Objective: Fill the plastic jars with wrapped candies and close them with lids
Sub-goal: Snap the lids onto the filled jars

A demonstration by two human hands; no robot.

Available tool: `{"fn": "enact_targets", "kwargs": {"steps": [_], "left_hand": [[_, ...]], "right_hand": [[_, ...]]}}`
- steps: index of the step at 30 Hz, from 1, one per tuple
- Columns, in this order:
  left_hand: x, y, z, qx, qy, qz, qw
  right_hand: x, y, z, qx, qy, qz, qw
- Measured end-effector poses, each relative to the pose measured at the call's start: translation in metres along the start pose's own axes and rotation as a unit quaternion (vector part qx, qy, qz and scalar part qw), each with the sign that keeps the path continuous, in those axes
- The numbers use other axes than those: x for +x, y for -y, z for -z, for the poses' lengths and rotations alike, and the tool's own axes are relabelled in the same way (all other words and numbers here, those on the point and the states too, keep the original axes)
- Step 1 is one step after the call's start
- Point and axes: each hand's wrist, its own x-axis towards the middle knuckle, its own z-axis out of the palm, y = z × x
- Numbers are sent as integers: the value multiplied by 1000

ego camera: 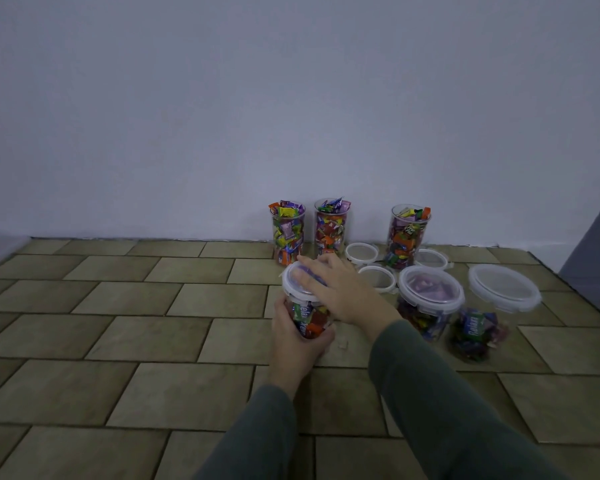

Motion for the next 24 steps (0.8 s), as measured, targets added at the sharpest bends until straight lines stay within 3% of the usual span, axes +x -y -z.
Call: {"fn": "enact_targets", "kwargs": {"steps": [3,8,10,13,18,24], "left_hand": [[1,1,-1,-6,0,3,1000],[3,3,0,-6,10,17,1000],[3,3,2,-1,18,17,1000],[6,3,6,-2,34,6,999],[10,2,6,8,29,-4,1000],[13,5,5,30,25,-6,999]], "right_hand": [[2,1,-4,-17,-18,-11,1000],[6,-3,0,-32,49,-33,998],[3,0,-2,-21,17,-34,999],[-10,6,-14,-61,-108,45,991],[-20,0,-33,-120,-203,101,967],[-20,18,-21,-140,-155,97,973]]}}
